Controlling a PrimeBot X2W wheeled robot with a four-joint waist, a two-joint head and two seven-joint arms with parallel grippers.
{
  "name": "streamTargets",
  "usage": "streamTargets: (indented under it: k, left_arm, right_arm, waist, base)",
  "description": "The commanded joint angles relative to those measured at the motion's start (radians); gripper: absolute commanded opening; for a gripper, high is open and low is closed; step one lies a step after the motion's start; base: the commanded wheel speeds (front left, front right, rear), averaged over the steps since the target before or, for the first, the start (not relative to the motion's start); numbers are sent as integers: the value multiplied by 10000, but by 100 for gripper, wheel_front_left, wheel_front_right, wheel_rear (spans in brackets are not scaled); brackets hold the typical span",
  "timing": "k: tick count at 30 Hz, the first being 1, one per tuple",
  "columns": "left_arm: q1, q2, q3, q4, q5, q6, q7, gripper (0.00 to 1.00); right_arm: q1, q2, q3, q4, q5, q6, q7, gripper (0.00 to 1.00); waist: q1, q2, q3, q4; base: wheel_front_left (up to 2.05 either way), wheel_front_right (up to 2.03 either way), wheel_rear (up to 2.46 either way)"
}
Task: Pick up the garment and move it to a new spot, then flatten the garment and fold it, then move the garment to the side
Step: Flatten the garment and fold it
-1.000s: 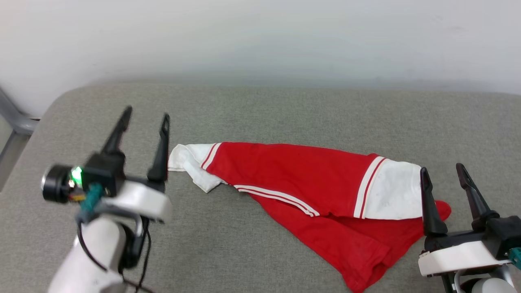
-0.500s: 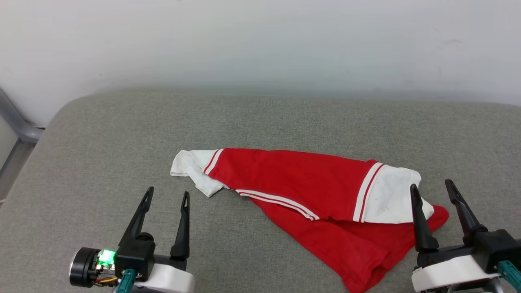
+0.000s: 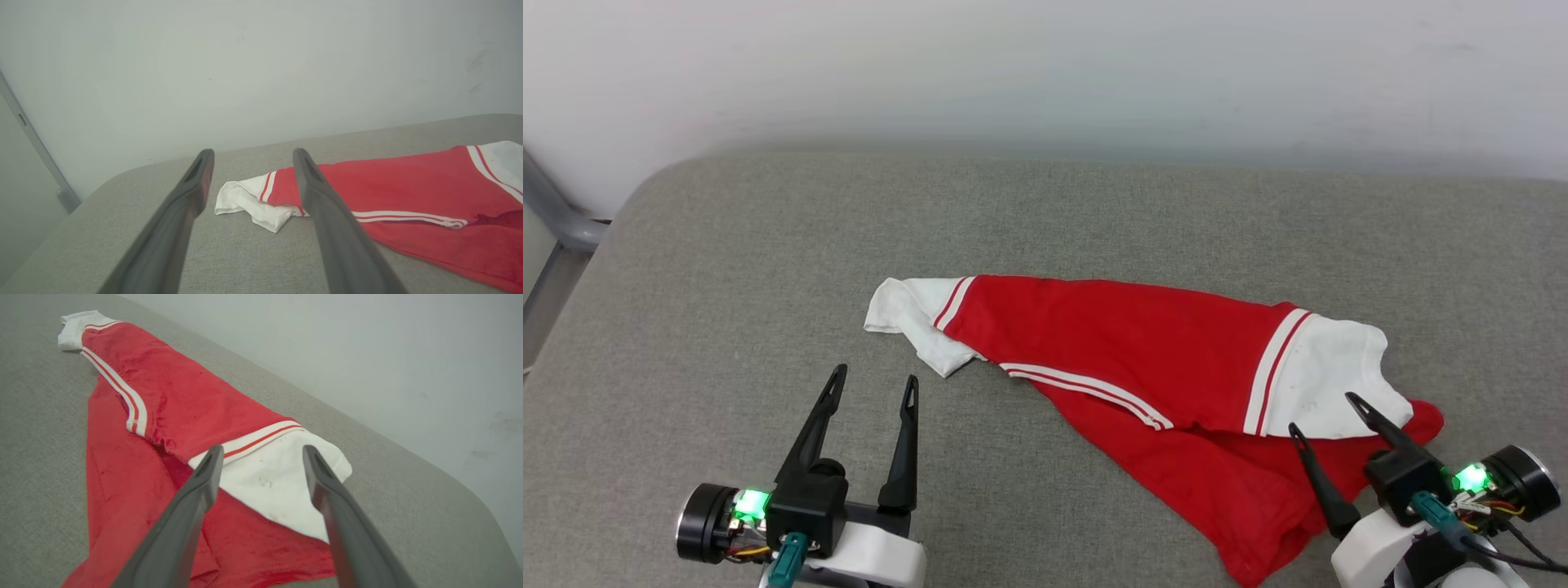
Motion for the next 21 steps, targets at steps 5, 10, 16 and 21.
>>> streamTargets:
  k: [5,10,16,21]
  left_arm:
    - [-260,-226,61,96,151,-229,-26,100]
    - [-441,-327,158,153,238,-376,-26,100]
    - [-563,-431,260,211,329,-513,-26,100]
    - [-603,-512,308,237,423,-582,-27,100]
  right_arm:
    - [-733,-1138,1243,367,495,-14,1217,100]
    - [-1195,-1659,1923,635,812,-14,1679,100]
    - [-1488,-1886,2228,949,869,-14,1714,100]
    - [-1605,-1945,2232,1106,705,-14,1610,100]
  waist:
    - [0,0,401,269]
    - [0,0,646,531]
    - [0,0,869,738]
    - [0,0,1003,814]
  base:
    - [0,0,0]
    - [0,0,0]
    - [0,0,0]
    - [0,0,0]
